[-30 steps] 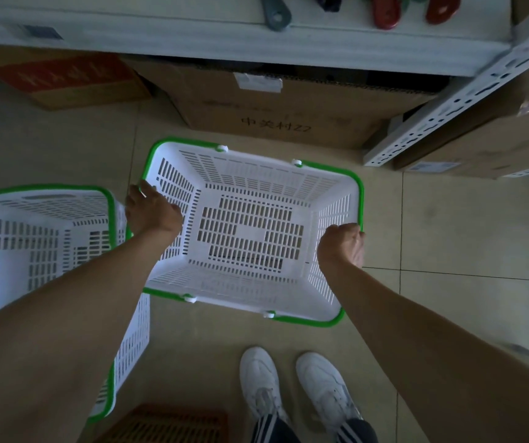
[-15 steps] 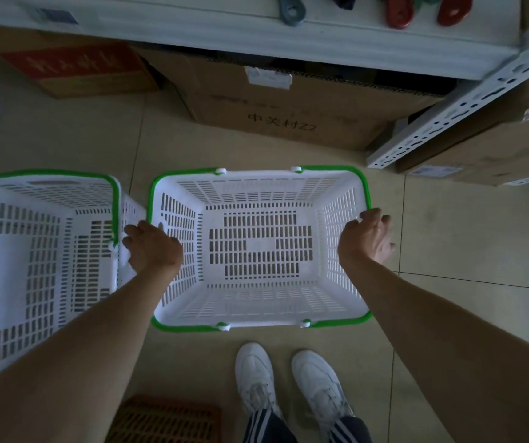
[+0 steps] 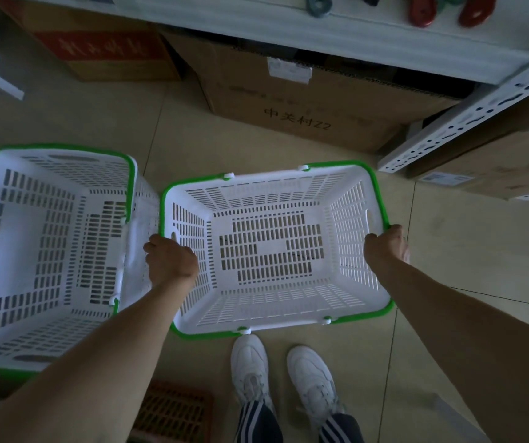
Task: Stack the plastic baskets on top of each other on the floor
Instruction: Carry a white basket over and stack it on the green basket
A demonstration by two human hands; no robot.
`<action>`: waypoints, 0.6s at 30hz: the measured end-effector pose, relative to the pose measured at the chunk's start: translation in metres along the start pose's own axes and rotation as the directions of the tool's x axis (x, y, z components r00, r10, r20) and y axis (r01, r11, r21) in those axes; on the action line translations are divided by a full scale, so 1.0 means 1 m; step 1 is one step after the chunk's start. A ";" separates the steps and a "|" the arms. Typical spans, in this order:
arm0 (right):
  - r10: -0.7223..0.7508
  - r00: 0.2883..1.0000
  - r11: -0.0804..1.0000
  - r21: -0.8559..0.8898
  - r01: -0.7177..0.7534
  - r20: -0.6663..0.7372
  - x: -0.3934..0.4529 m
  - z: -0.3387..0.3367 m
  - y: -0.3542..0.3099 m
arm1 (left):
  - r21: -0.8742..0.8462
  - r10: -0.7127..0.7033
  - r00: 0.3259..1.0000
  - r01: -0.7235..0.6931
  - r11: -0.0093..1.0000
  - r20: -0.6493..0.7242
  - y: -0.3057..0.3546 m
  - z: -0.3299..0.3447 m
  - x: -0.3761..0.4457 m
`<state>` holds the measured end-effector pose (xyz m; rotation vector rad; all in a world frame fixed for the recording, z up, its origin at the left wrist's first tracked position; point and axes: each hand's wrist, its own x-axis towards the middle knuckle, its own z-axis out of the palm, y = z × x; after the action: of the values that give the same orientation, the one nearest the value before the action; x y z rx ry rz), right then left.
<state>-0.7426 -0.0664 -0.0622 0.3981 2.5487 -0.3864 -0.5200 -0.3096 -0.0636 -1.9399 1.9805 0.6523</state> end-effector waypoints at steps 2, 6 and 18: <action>-0.020 1.000 1.000 0.003 0.021 -0.018 -0.002 -0.005 -0.003 | -0.014 -0.002 1.000 0.001 1.000 -0.016 0.001 -0.004 -0.003; -0.039 0.996 0.998 0.037 0.042 -0.086 -0.008 -0.022 -0.012 | -0.038 0.020 0.999 -0.022 0.999 -0.038 0.004 -0.017 -0.011; -0.168 0.955 0.982 0.041 0.183 -0.245 -0.041 -0.092 -0.030 | -0.132 0.070 0.986 -0.090 0.987 -0.149 0.012 -0.090 -0.053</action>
<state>-0.7611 -0.0702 0.0415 0.2539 2.8258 -0.5129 -0.5198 -0.3098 0.0412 -2.0494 2.1628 0.7054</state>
